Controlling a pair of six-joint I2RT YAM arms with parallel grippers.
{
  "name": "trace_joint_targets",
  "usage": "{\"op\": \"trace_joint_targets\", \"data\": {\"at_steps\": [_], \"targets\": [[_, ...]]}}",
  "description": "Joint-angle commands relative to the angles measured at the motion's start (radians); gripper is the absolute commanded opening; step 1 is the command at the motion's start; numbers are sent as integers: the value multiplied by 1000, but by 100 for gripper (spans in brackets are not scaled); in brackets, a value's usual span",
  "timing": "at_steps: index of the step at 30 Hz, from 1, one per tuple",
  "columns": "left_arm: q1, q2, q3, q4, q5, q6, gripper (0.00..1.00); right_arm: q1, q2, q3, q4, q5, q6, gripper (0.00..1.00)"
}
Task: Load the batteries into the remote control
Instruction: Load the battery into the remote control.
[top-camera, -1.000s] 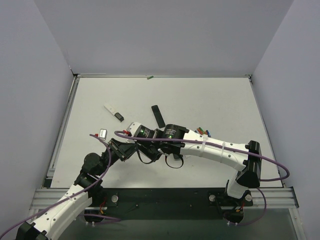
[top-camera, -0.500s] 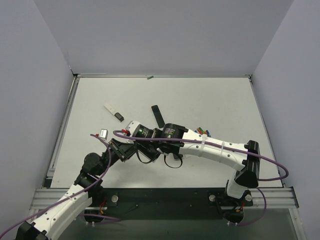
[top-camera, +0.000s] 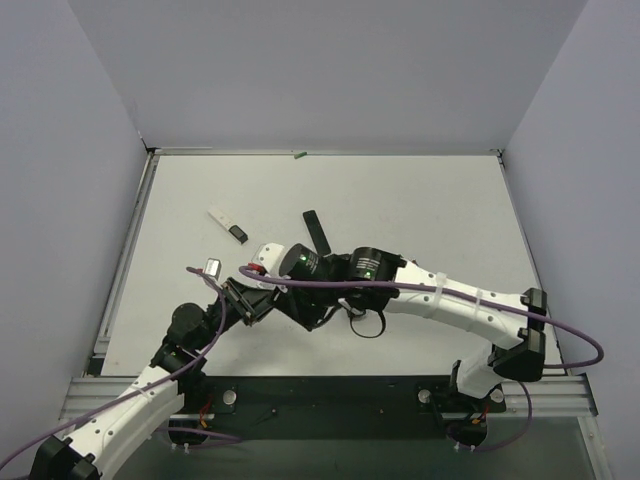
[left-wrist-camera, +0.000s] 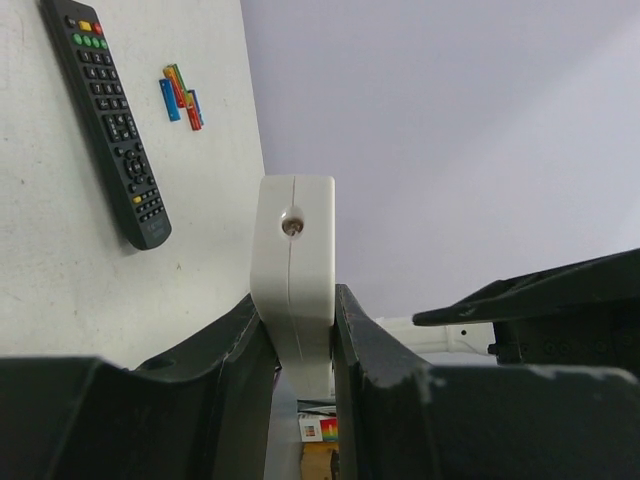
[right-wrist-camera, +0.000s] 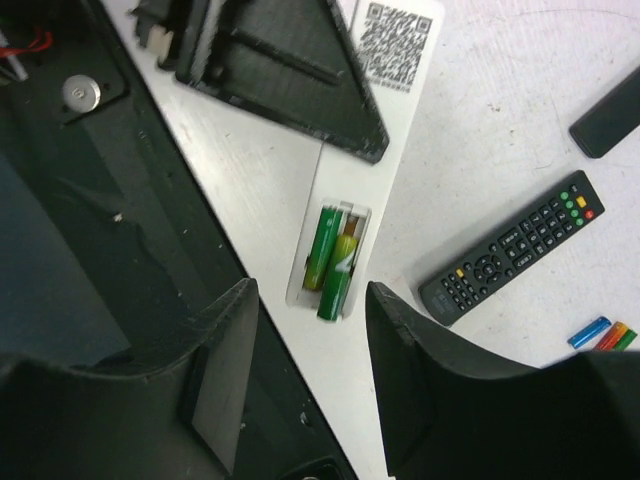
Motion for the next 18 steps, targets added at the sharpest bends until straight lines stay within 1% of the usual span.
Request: {"op": "trace_joint_targets", "data": {"at_steps": [1, 3, 5, 10, 13, 15, 18], "targets": [[2, 19, -116, 69, 38, -10, 0, -40, -143, -76, 8, -120, -73, 42], [2, 37, -109, 69, 49, -8, 0, -65, -171, -132, 9, -190, -76, 39], [4, 50, -93, 69, 64, -4, 0, -96, -208, -179, 12, -238, -122, 39], [4, 94, -56, 73, 96, 15, 0, -110, -265, -254, 28, -267, -215, 38], [4, 116, -38, 80, 116, 21, 0, -110, -286, -307, 58, -284, -254, 33], [4, 130, -36, 83, 128, 27, 0, -111, -291, -322, 68, -290, -274, 29], [4, 146, -4, 91, 147, 36, 0, -110, -285, -342, 83, -298, -288, 25]]}}
